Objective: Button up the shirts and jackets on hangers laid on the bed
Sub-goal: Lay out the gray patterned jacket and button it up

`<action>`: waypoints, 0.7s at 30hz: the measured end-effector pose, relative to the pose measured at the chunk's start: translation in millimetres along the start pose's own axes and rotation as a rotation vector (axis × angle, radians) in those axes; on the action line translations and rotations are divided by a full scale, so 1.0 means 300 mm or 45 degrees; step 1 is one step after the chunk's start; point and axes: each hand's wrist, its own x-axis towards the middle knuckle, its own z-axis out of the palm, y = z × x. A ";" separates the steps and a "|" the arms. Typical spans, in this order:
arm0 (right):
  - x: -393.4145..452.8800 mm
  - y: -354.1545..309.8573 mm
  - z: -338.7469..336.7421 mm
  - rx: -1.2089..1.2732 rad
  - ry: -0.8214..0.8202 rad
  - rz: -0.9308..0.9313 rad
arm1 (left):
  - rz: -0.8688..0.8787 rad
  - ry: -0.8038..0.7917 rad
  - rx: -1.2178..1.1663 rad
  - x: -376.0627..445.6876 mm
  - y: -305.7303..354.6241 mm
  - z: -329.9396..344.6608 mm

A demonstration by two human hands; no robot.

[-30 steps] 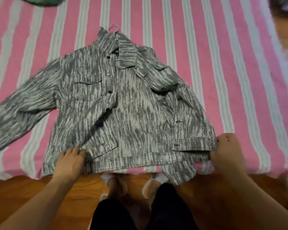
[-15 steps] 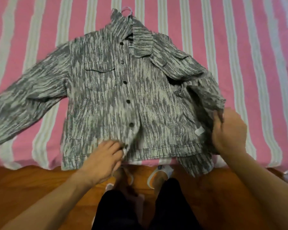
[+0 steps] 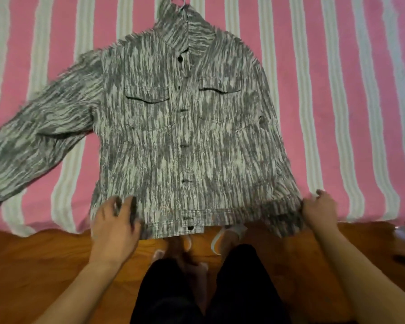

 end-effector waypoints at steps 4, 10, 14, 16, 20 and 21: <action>-0.007 0.019 0.083 0.156 -0.371 0.082 | 0.225 -0.166 -0.233 0.040 0.262 0.034; 0.092 -0.001 -0.346 -0.312 0.319 -0.422 | 0.204 -0.529 0.109 0.056 0.500 0.117; 0.440 0.033 -0.747 -0.541 0.831 -0.313 | 0.238 -0.476 0.223 0.021 0.509 0.160; 0.505 0.000 -0.721 -0.614 0.824 -0.268 | 0.304 -0.441 0.202 0.001 0.494 0.182; 0.290 -0.107 -0.243 -0.601 -0.013 -0.677 | 0.153 -0.262 0.011 -0.001 0.399 0.166; 0.211 -0.109 -0.133 -0.569 -0.319 -0.568 | 0.014 -0.150 -0.045 0.004 0.356 0.153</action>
